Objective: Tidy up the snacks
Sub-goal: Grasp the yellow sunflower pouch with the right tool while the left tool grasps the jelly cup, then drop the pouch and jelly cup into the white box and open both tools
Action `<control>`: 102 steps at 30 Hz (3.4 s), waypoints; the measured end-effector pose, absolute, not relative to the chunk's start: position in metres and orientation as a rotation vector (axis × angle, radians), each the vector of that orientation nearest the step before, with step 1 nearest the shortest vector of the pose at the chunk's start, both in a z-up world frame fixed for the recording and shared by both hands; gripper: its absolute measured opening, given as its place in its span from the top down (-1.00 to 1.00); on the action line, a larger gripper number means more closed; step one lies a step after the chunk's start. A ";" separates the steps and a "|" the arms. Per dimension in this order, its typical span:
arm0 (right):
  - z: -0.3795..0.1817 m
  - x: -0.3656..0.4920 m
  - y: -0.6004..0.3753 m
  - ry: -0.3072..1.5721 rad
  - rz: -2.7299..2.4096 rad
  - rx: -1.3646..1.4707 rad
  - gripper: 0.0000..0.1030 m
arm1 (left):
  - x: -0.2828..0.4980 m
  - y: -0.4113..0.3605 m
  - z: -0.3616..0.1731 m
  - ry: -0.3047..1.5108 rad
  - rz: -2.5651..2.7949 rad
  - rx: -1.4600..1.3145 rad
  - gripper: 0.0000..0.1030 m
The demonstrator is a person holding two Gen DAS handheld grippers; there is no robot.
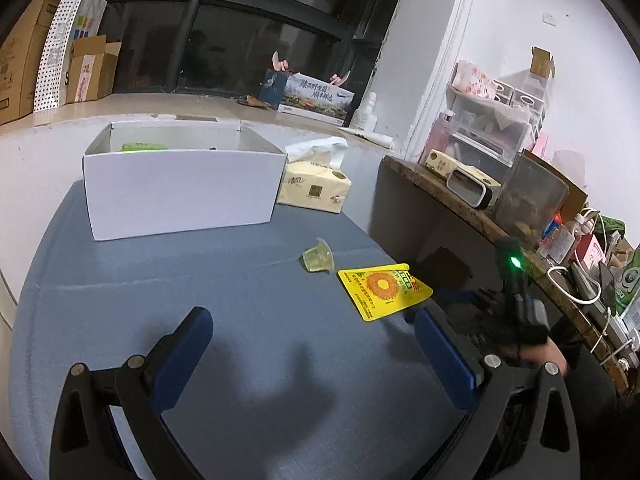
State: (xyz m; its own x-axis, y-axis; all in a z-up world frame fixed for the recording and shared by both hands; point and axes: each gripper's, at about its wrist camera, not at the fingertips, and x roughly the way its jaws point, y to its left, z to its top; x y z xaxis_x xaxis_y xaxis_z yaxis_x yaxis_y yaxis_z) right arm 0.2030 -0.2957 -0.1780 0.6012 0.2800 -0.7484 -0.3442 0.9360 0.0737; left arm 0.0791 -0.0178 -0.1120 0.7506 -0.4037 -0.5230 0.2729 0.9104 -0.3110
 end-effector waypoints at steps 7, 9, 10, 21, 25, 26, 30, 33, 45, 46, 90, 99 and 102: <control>-0.179 0.250 -0.286 0.895 0.432 -0.177 -1.00 | 0.075 -0.017 -0.110 0.619 -0.378 -0.208 -1.00; -0.172 0.251 -0.284 0.878 0.507 -0.255 -1.00 | 0.074 -0.015 -0.110 0.616 -0.376 -0.208 -1.00; -0.167 0.252 -0.282 0.868 0.564 -0.308 -1.00 | 0.075 -0.014 -0.111 0.620 -0.377 -0.211 -1.00; -0.183 0.282 -0.241 1.029 0.929 -0.933 -1.00 | 0.080 -0.016 -0.117 0.637 -0.378 -0.199 -1.00; -0.195 0.295 -0.236 1.056 0.987 -0.950 -1.00 | 0.083 -0.012 -0.120 0.647 -0.371 -0.212 -1.00; -0.196 0.299 -0.236 1.069 1.006 -0.931 -1.00 | 0.084 -0.012 -0.121 0.652 -0.366 -0.213 -1.00; -0.199 0.319 -0.238 1.129 1.024 -0.817 -1.00 | 0.085 -0.012 -0.123 0.655 -0.363 -0.215 -1.00; -0.198 0.320 -0.244 1.111 1.013 -0.779 -1.00 | 0.085 -0.013 -0.124 0.658 -0.365 -0.212 -1.00; -0.184 0.289 -0.265 0.971 0.898 -0.588 0.46 | 0.096 -0.018 -0.124 0.673 -0.344 -0.188 -1.00; -0.182 0.284 -0.267 0.947 0.893 -0.571 0.48 | 0.097 -0.020 -0.122 0.668 -0.347 -0.178 -1.00; -0.129 0.197 -0.290 0.824 0.785 0.261 0.50 | 0.205 -0.011 -0.093 0.614 -0.366 -0.083 0.08; -0.072 0.284 -0.188 0.769 0.877 0.248 0.50 | 0.245 0.081 -0.041 0.511 -0.225 -0.142 0.08; -0.052 0.323 -0.158 0.741 0.845 0.249 0.50 | 0.277 0.104 -0.032 0.496 -0.189 -0.170 0.09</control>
